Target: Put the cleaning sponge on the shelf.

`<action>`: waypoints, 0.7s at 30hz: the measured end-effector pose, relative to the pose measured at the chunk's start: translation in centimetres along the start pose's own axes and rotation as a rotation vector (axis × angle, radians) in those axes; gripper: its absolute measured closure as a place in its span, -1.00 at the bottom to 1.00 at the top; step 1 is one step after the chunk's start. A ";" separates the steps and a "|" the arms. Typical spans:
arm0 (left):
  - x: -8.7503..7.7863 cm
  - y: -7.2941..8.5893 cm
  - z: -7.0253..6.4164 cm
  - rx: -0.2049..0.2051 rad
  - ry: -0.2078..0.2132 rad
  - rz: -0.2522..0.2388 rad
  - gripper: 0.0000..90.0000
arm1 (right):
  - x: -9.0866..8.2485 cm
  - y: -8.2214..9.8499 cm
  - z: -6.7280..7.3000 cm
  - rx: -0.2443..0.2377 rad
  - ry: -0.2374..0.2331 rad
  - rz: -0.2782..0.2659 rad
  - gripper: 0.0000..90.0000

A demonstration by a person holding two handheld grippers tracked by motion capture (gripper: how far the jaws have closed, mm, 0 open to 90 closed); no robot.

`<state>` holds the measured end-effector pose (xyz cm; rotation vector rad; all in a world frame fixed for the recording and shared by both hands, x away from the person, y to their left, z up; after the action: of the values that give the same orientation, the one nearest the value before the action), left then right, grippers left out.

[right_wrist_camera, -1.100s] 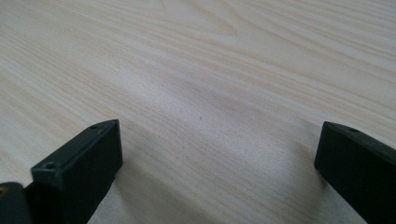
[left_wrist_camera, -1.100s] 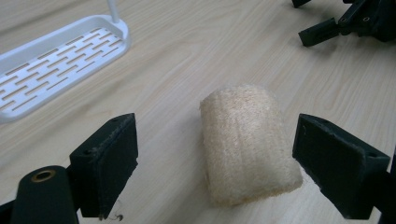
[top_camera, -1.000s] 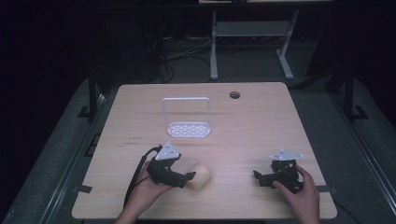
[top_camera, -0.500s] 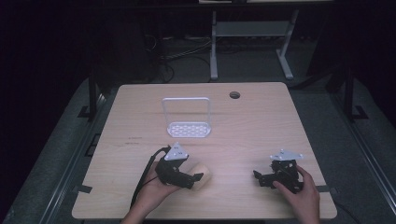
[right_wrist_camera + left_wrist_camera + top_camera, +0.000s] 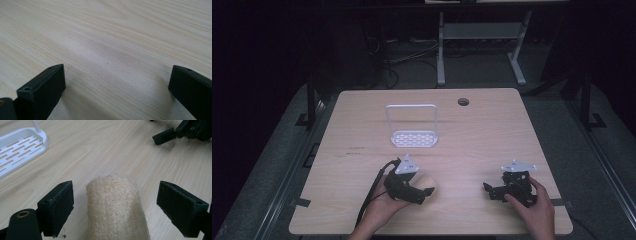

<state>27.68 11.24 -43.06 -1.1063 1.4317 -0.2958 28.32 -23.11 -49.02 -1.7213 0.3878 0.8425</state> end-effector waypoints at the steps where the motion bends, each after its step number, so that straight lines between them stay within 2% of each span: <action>1: 0.0 0.0 0.0 0.000 0.000 0.000 -0.69 | 0.0 0.0 0.0 0.000 0.000 0.000 -0.98; 4: 0.3 0.1 0.0 -0.005 -0.013 0.001 -0.69 | 0.0 0.0 0.0 0.001 0.000 0.001 -0.99; 21: 2.0 1.1 0.0 -0.007 -0.010 0.047 -0.69 | 0.0 0.0 0.0 0.000 0.000 0.000 -0.99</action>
<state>27.62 10.31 -45.10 -1.0766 1.4486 -0.2514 28.32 -23.11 -49.02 -1.7213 0.3879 0.8425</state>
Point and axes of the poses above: each handheld gripper's, and its own axes: x roughly forward along the jaws, y roughly out of its underside, z roughly to its left, the point moved 1 cm from there along x, roughly forward along the jaws, and after that the axes turned 12 degrees about y, right-handed, at the moved point
